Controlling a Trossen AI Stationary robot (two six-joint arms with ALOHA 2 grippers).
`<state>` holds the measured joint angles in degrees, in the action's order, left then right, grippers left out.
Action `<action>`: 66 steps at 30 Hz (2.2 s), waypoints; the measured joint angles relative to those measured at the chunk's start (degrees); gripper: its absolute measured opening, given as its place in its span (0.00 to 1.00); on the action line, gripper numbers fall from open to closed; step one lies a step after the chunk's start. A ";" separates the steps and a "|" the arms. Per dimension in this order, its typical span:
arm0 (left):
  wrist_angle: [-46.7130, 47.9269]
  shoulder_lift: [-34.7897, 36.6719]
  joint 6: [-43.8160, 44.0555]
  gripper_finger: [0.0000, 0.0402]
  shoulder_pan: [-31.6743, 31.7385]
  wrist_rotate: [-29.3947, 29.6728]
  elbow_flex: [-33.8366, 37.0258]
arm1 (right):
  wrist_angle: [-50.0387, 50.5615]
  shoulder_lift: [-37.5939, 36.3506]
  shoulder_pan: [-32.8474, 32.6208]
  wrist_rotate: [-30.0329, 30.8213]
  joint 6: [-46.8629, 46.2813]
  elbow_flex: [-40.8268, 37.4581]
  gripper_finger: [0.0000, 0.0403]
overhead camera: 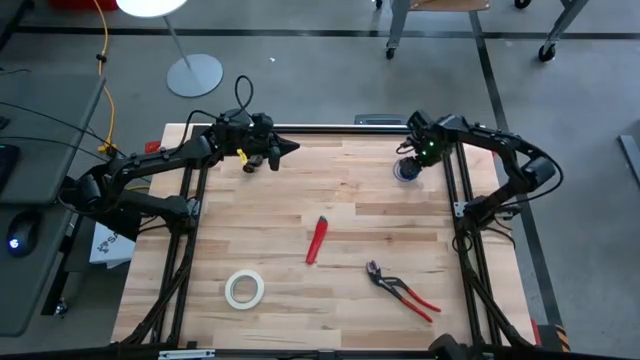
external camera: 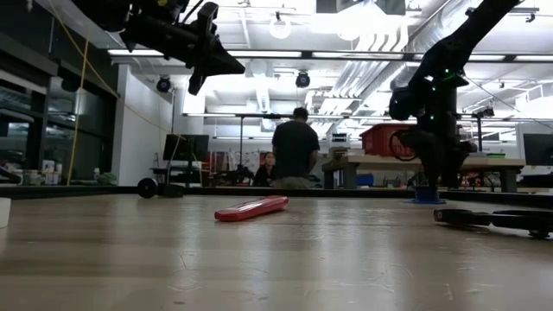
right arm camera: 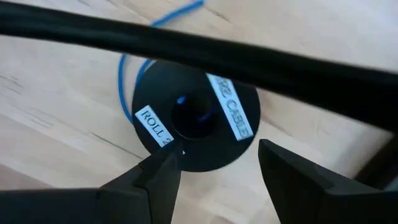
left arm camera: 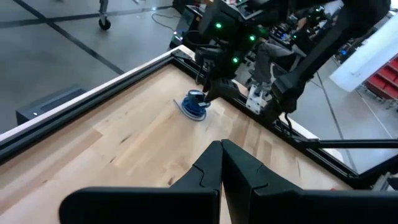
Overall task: Coil cords
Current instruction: Uncoil the blue wire cable from the black spool
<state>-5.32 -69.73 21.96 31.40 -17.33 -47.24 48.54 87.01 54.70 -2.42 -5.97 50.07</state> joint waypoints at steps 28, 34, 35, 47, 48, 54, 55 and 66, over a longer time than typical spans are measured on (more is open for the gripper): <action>-0.02 0.00 3.01 0.00 0.01 0.14 0.00 | -4.79 5.95 -1.51 3.41 4.51 4.51 0.51; -0.02 0.00 3.07 0.00 0.02 0.16 0.00 | -5.80 8.42 -1.51 3.70 3.61 4.51 0.49; -0.02 0.00 3.04 0.00 0.00 0.16 0.00 | -6.24 8.39 -1.51 3.72 3.42 4.51 0.47; -22.61 0.00 5.44 0.00 1.60 -0.07 0.00 | -6.98 0.54 -1.49 1.78 3.42 4.51 0.16; -25.19 0.00 5.46 0.00 2.01 -0.10 0.00 | -6.95 -0.86 -1.49 1.62 3.40 4.51 0.16; -29.47 0.81 8.39 0.01 4.69 0.00 -1.19 | -7.24 -13.19 -2.13 -4.54 -1.10 4.51 0.16; -26.46 1.06 7.89 0.02 4.78 -0.18 -2.42 | -8.62 -15.65 -2.52 -6.35 -2.27 4.51 0.16; -4.12 -0.46 -5.71 0.37 0.87 -0.14 -19.85 | -38.56 -28.95 -14.40 -5.67 -17.98 4.51 0.16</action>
<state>-9.44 -70.19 16.24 32.26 -17.47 -67.10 9.97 58.06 40.30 -8.09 -23.95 54.59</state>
